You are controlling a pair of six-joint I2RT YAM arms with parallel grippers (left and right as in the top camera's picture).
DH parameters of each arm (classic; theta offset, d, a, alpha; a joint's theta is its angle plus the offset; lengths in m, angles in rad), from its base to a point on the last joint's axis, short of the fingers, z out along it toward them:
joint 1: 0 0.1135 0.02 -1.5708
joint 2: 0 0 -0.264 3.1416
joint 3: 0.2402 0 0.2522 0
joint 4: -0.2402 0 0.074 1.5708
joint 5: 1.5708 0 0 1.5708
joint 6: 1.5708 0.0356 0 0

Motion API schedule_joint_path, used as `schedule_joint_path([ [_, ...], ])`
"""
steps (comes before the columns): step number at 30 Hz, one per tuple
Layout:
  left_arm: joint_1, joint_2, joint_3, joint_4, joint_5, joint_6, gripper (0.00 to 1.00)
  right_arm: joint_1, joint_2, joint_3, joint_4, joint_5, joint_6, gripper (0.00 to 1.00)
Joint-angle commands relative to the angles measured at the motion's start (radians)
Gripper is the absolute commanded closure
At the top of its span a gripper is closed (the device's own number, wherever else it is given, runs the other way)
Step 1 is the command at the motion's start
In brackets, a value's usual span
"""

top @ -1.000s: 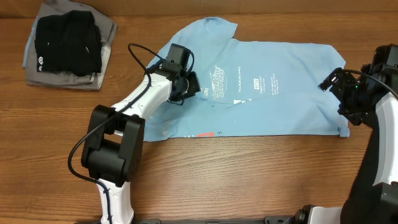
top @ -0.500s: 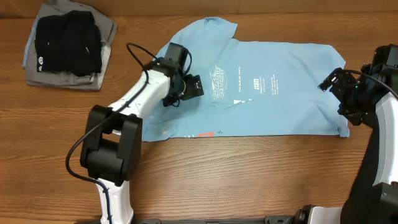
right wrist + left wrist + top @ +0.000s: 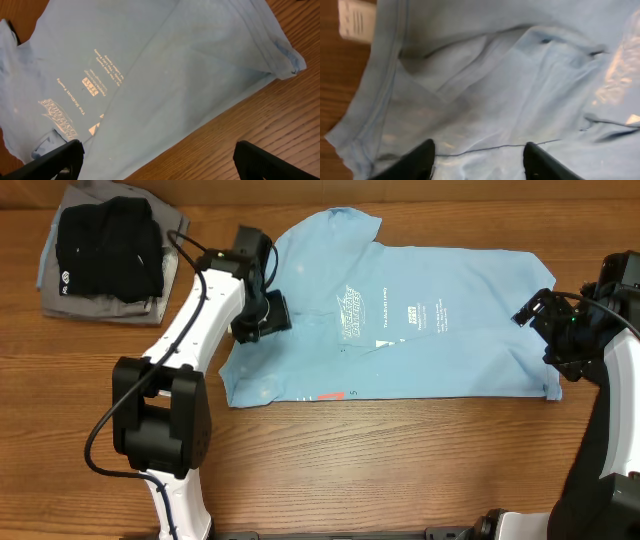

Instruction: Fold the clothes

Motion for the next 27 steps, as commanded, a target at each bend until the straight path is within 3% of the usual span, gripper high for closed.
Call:
schedule_joint_path([
  [1, 0.002, 0.001, -0.069, 0.007, 0.003, 0.020, 0.61, 0.006, -0.001, -0.004, 0.003, 0.010, -0.006, 0.00],
  [5, 0.007, 0.002, -0.103, 0.024, 0.006, 0.020, 0.88, 0.006, -0.001, -0.004, 0.002, 0.010, -0.006, 0.00],
  [7, 0.010, 0.002, -0.108, 0.031, 0.006, 0.020, 0.96, 0.006, -0.001, -0.004, 0.002, 0.010, -0.006, 0.00],
  [27, 0.041, 0.090, -0.108, 0.084, -0.014, 0.027, 0.96, 0.006, -0.001, -0.004, 0.002, 0.011, -0.006, 0.00],
])
